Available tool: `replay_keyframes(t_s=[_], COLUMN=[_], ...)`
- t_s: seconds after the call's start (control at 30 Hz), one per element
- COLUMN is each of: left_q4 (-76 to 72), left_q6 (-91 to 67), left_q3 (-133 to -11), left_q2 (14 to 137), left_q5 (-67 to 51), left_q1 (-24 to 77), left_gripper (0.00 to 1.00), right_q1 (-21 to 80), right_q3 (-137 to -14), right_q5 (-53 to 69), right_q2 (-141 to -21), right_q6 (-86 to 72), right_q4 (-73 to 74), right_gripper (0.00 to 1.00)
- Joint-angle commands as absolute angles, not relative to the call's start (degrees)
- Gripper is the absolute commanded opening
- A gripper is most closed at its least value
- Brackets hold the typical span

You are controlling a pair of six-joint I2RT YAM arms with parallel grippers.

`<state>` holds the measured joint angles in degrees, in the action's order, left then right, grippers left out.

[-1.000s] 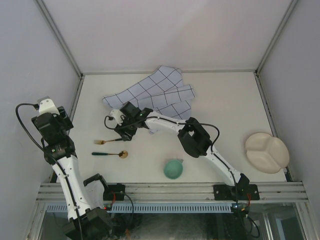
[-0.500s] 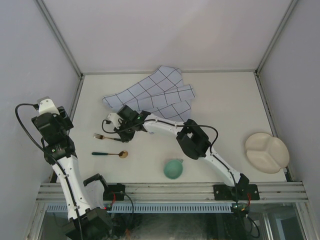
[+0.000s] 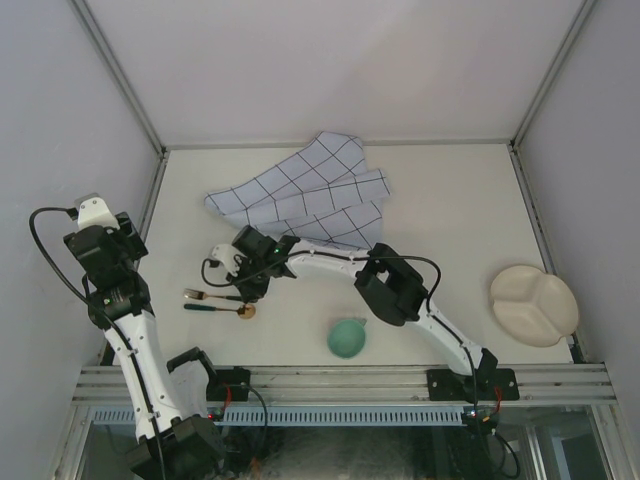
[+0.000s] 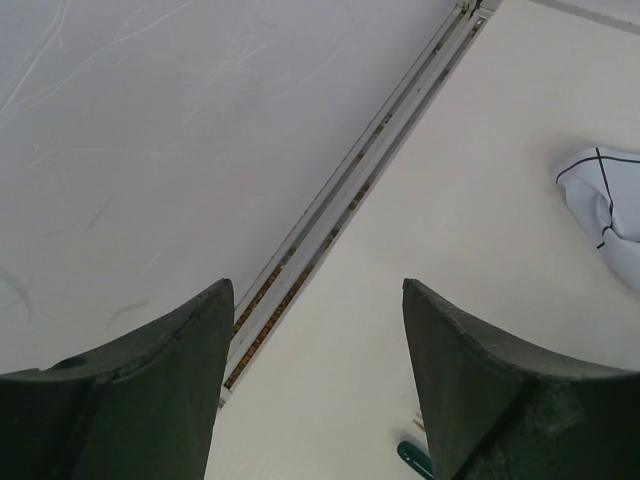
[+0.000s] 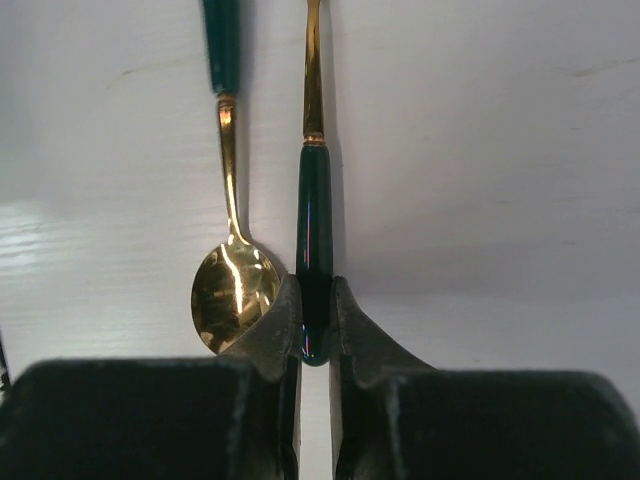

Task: Set the dinner table for one person
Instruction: Adjust the fork at the center of the board.

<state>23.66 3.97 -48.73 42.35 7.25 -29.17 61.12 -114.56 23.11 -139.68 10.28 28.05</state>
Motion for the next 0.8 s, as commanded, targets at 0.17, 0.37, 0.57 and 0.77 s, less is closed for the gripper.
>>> replay_keyframes(t_s=[0.17,0.37,0.57,0.77], left_q4=[20.9,20.8,20.3,18.7], left_q6=[2.6,2.7,3.1,3.1], left_q3=[-52.1,-52.3,-53.0,-53.1], left_q2=[41.5,41.4,41.3,40.8], left_q5=[6.5,7.0,8.9,14.1], left_q1=[-29.7,-29.7,-29.7,-29.9], left_gripper=[0.73,0.73,0.73,0.73], right_q1=[65.1,66.5,68.0,69.5], right_q3=[-108.3,-107.3,-106.9,-106.4], right_q5=[25.8,26.9,28.2,29.0], right_q2=[-136.0,-136.0,-136.3,-136.8], right_q6=[9.9,9.6,9.0,8.9], right_q4=[31.7,31.6,31.5,31.2], right_gripper=[0.00,0.00,0.00,0.00])
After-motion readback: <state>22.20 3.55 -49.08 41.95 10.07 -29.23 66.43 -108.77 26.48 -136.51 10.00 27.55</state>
